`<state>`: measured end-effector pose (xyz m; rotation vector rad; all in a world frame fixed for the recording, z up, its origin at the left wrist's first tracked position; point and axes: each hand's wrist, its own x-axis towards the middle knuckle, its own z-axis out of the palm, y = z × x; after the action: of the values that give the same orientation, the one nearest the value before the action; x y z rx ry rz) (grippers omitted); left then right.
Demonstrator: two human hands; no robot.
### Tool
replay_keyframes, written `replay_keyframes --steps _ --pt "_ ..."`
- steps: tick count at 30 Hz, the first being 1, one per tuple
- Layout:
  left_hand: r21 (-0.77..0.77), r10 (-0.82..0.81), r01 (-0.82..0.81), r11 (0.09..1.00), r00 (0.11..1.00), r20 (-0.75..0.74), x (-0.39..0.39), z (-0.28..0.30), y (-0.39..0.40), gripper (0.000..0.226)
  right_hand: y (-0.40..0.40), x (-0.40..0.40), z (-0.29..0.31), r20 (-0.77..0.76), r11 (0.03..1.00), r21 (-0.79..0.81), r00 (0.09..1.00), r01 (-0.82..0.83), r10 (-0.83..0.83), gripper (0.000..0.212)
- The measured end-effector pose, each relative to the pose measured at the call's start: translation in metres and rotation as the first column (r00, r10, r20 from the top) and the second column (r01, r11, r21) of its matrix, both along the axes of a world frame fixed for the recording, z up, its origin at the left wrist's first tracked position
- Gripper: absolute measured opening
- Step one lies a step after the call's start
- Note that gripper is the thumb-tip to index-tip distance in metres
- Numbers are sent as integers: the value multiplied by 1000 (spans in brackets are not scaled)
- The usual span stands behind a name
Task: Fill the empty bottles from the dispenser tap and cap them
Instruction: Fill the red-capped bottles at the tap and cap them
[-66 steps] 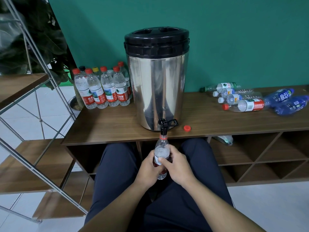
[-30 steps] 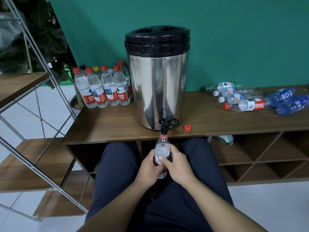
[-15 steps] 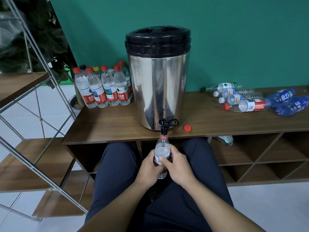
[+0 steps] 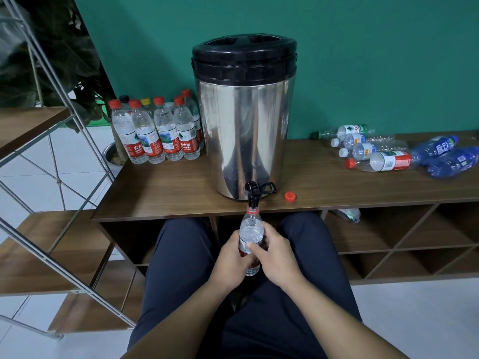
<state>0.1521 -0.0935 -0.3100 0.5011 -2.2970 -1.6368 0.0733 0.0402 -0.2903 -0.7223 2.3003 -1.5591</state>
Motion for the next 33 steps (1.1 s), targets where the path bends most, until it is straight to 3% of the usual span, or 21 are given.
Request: replay_keyframes --steps 11,23,30,33 --pt "-53 4 -1 999 999 54 -4 2 -1 48 0 -1 3 45 1000 -23 999 16 -15 58" --pt "10 -3 2 1000 997 77 -3 9 -1 48 8 -4 26 151 996 -70 987 60 -49 58" --pt "9 21 -23 1000 994 105 -5 7 -2 52 13 -21 75 177 984 -163 983 75 -46 40" --pt "-5 15 -15 1000 995 99 -5 8 -3 57 14 -20 94 108 983 -178 994 34 -15 26"
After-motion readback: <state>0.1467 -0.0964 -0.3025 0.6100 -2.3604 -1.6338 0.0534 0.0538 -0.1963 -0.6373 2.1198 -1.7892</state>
